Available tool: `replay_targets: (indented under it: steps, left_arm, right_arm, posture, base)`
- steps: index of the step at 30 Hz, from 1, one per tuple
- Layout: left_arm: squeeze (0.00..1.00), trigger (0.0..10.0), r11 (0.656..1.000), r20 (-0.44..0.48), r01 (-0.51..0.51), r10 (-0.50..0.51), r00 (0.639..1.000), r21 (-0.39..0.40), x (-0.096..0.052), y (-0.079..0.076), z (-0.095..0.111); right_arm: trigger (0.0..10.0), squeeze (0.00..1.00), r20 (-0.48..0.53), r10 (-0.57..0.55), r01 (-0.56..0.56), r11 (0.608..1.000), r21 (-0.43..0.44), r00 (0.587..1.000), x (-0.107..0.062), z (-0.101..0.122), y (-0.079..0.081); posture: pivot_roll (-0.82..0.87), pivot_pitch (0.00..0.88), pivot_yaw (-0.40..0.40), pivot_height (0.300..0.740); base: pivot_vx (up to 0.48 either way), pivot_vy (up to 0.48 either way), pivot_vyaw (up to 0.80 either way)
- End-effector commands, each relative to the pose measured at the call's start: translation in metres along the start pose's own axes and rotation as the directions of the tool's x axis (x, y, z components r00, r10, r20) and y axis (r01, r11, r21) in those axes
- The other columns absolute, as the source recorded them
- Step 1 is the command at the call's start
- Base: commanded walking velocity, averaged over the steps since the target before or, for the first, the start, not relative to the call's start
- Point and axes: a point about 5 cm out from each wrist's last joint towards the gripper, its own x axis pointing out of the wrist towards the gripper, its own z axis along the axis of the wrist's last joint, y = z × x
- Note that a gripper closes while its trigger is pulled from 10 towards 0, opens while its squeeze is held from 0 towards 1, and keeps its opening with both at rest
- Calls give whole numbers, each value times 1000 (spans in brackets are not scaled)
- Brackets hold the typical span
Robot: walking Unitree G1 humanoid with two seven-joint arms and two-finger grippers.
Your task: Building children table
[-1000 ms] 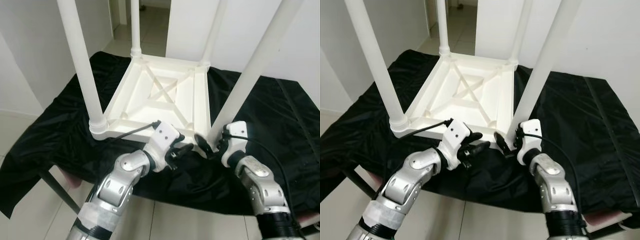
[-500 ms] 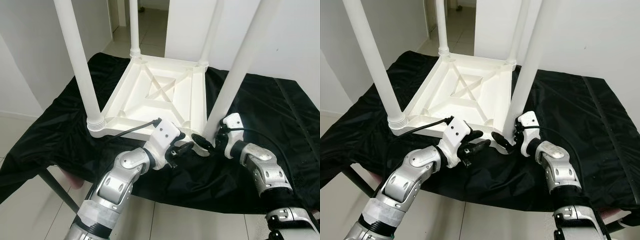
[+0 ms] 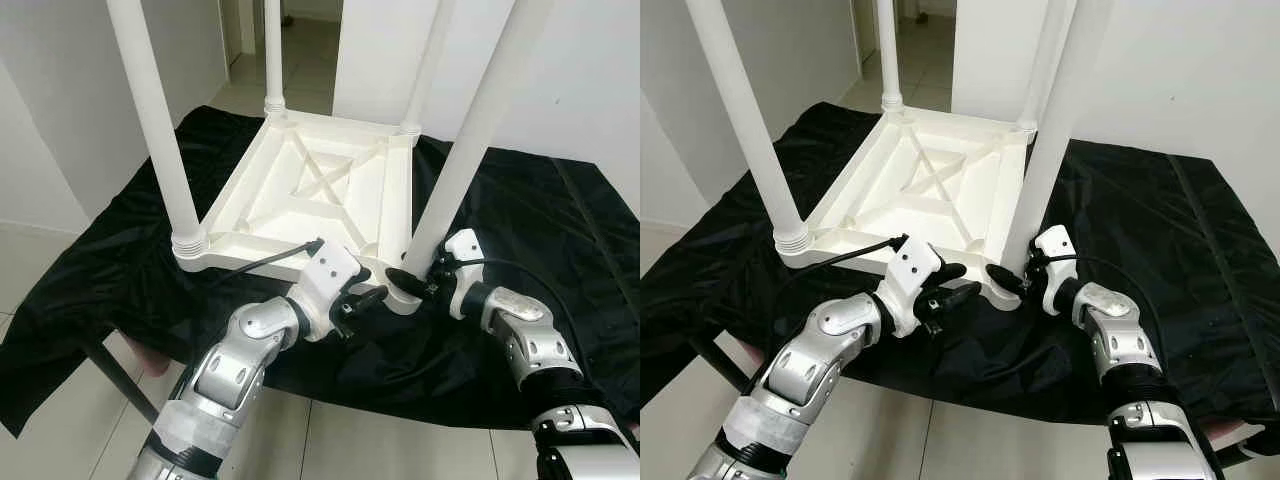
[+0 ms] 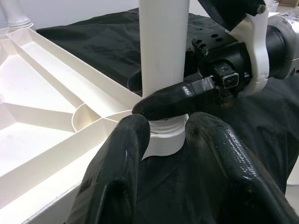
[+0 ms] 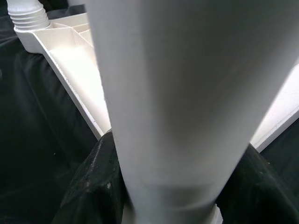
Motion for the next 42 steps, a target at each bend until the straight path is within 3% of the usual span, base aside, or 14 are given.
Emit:
replay_targets:
  steps: [1, 2, 4, 5, 13, 15, 17, 21, 22, 23, 24, 26, 33, 42]
  left_arm:
    - [0, 10000, 1000, -12, 5, -5, 1000, -4, 1, -2, -3]
    - [0, 10000, 1000, -11, 6, -6, 1000, -6, 1, -2, -3]
    - [0, 10000, 1000, -10, 6, -6, 1000, -7, 1, -2, -2]
    - [0, 10000, 1000, -9, 5, -5, 1000, -9, 1, -2, -2]
    - [0, 10000, 1000, -12, -6, 6, 1000, -17, 1, -2, -5]
    - [0, 10000, 999, -25, -42, 41, 999, -28, 1, 0, -9]
    - [0, 10000, 999, -25, -42, 41, 999, -28, 1, 0, -9]
    - [0, 10000, 997, -30, -66, 65, 997, -36, -1, 1, -10]
    - [0, 10000, 997, -30, -66, 65, 997, -36, -1, 1, -10]
    - [0, 10000, 997, -29, -66, 65, 997, -33, -1, 2, -10]
    - [0, 10000, 997, -29, -66, 65, 997, -33, -1, 2, -10]
    - [0, 10000, 997, -29, -68, 67, 997, -30, -1, 2, -9]
    - [0, 10000, 997, 10, -74, 74, 997, -22, 8, 4, 2]
    - [0, 10000, 1000, 20, 12, -12, 1000, 8, 14, 1, 10]
  right_arm:
    - [0, 0, 9, -27, 27, 999, 44, 1000, 1, -2, 5]
    - [4039, 0, 23, -68, 66, 996, 68, 997, 1, 1, 5]
    - [4039, 0, 31, -92, 89, 993, 82, 995, 1, 2, 5]
    - [10000, 0, 38, -119, 115, 990, 86, 992, 2, 4, 7]
    - [10000, 0, 67, -290, 283, 955, 93, 955, 5, 7, 18]
    - [10000, 0, 34, -391, 385, 915, 120, 920, 8, 2, 30]
    - [10000, 0, 34, -391, 385, 915, 120, 920, 8, 2, 30]
    - [10000, 0, -75, -616, 618, 764, 185, 784, 5, -13, 41]
    - [10000, 0, -75, -616, 618, 764, 185, 784, 5, -13, 41]
    - [10000, 0, -97, -661, 665, 717, 212, 744, 4, -16, 43]
    - [10000, 0, -97, -661, 665, 717, 212, 744, 4, -16, 43]
    - [10000, 0, -121, -704, 708, 662, 247, 700, 4, -18, 48]
    - [10000, 0, -41, -682, 674, 709, 210, 730, 11, -3, 58]
    - [10000, 0, -61, -703, 701, 691, 177, 709, 9, -1, 67]
  posture:
    - [-26, 0, -38, 740]
    - [-28, 0, -41, 740]
    - [-28, 0, -41, 740]
    - [-30, 0, -45, 740]
    - [-39, 0, -49, 740]
    - [-43, 0, -49, 740]
    - [-43, 0, -49, 740]
    - [-45, 0, -46, 740]
    - [-45, 0, -46, 740]
    - [-43, 0, -49, 740]
    - [-43, 0, -49, 740]
    - [-42, 0, -49, 740]
    - [-103, 4, -62, 740]
    - [-222, 52, 31, 740]
  base:
    - [0, 0, 0]
    - [0, 0, 0]
    - [0, 0, 0]
    - [0, 0, 0]
    - [0, 0, 0]
    - [0, 0, 0]
    - [0, 0, 0]
    - [0, 0, 0]
    - [0, 0, 0]
    - [0, 0, 0]
    - [0, 0, 0]
    - [0, 0, 0]
    - [0, 0, 0]
    - [0, 0, 0]
